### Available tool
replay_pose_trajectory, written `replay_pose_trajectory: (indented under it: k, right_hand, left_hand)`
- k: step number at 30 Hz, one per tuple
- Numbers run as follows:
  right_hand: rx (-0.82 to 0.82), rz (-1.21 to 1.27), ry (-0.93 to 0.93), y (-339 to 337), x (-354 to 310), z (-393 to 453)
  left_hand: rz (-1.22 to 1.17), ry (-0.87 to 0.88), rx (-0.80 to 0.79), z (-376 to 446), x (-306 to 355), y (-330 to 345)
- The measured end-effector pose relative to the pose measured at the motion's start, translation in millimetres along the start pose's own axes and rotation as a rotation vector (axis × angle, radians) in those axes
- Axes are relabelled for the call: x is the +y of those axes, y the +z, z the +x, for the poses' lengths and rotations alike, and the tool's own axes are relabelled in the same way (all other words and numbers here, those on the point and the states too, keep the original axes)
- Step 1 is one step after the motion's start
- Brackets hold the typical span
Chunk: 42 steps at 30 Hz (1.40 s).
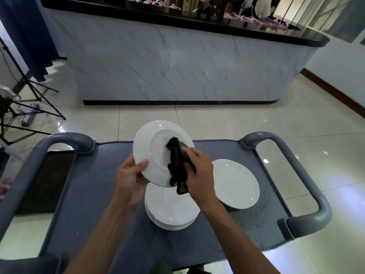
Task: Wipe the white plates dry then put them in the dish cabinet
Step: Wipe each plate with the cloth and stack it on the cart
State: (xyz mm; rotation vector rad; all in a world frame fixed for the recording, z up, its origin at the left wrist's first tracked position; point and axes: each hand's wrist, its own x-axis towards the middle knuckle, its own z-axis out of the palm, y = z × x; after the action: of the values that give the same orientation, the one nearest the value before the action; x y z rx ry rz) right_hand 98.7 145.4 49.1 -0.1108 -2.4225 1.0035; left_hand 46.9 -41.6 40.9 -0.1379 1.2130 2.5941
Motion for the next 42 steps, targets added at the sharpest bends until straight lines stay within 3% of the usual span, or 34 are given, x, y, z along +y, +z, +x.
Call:
replay_pose_trajectory:
  k: [11, 28, 37, 42]
  right_hand:
    - [-0.020, -0.085, -0.158, 13.4, -5.9, -24.3]
    - [0.021, 0.137, 0.194, -16.6, 21.5, 17.0]
    - [0.038, 0.091, 0.084, -22.8, 12.3, 47.3]
    - [-0.081, 0.029, 0.004, -14.6, -4.5, 50.6]
  left_hand:
    - [-0.041, -0.020, 0.017, 4.5, 1.2, 1.0]
    - [0.097, -0.089, -0.045, -4.2, 2.3, -13.9]
    - [0.216, -0.128, -0.142, -15.1, -1.2, -11.2]
    - [0.246, -0.133, -0.173, -16.6, -5.0, -8.3]
